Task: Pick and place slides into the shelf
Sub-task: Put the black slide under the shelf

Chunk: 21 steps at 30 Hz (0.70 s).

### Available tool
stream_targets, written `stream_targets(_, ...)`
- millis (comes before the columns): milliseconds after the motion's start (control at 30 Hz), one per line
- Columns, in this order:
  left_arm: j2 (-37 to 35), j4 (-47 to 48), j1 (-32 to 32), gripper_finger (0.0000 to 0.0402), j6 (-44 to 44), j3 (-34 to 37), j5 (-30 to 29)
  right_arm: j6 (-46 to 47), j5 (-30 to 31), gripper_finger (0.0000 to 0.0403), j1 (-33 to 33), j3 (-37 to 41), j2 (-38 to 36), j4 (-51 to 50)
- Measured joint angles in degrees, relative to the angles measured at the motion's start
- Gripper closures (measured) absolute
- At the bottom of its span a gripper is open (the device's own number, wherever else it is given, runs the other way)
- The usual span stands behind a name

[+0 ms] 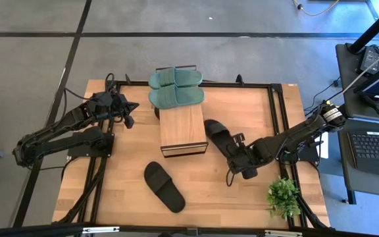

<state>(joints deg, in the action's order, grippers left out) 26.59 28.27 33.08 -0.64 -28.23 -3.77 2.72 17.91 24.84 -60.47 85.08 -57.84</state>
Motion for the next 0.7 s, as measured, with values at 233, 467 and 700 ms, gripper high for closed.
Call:
stream_targets(233,0.02,0.0,0.0,0.0401,0.0,0.0,0.02,-13.06,-0.02,0.0364,0.01,-0.02,0.0,3.04)
stream_targets(467,0.0,0.0,0.0,0.0401,0.0,0.0,0.0,-28.13,0.12,0.0364,-2.62,-0.01,0.0,2.9)
stream_targets(700,0.02,0.06,0.0,0.0401,0.0,-0.02,0.0,-41.55,0.35,0.0364,-8.27,6.76,0.04,12.2)
